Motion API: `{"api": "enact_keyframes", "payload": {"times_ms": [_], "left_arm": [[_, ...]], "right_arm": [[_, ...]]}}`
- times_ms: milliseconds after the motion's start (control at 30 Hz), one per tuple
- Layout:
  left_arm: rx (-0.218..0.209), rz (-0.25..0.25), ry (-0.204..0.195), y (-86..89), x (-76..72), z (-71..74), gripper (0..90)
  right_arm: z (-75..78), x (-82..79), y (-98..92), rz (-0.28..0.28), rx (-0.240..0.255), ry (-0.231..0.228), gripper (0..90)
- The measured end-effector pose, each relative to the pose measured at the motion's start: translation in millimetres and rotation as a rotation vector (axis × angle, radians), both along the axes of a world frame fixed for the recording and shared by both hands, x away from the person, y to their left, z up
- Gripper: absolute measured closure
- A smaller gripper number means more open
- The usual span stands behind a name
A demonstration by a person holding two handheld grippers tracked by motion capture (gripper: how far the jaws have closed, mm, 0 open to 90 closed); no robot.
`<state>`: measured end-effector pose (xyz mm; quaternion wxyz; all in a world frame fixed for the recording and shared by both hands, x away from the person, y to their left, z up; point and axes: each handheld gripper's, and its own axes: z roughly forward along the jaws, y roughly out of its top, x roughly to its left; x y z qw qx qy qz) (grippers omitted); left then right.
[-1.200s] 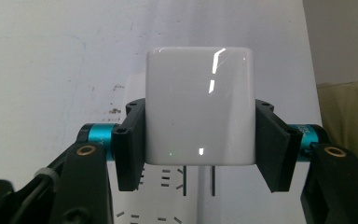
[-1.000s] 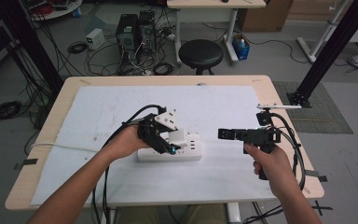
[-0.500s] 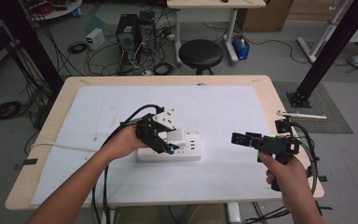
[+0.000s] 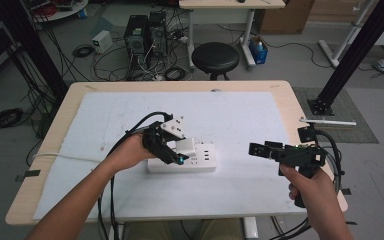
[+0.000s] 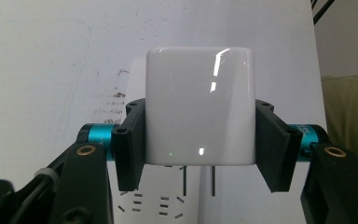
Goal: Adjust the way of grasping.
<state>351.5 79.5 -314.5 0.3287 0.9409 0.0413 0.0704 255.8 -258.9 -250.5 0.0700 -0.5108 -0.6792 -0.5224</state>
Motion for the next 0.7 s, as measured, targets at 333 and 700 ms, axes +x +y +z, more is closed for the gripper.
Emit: {"api": "enact_keyframes", "payload": {"times_ms": [333,700], "left_arm": [[0.002,0.012,-0.004,2.8,-0.7,0.2,42.4],[0.016,0.012,-0.009,1.9,-0.6,-0.7,42.4]], "right_arm": [[7.9,35.1,33.5,0.08,-0.015,-0.022,3.2],[-41.4,98.0,37.4,0.075,-0.001,0.083,3.1]]}}
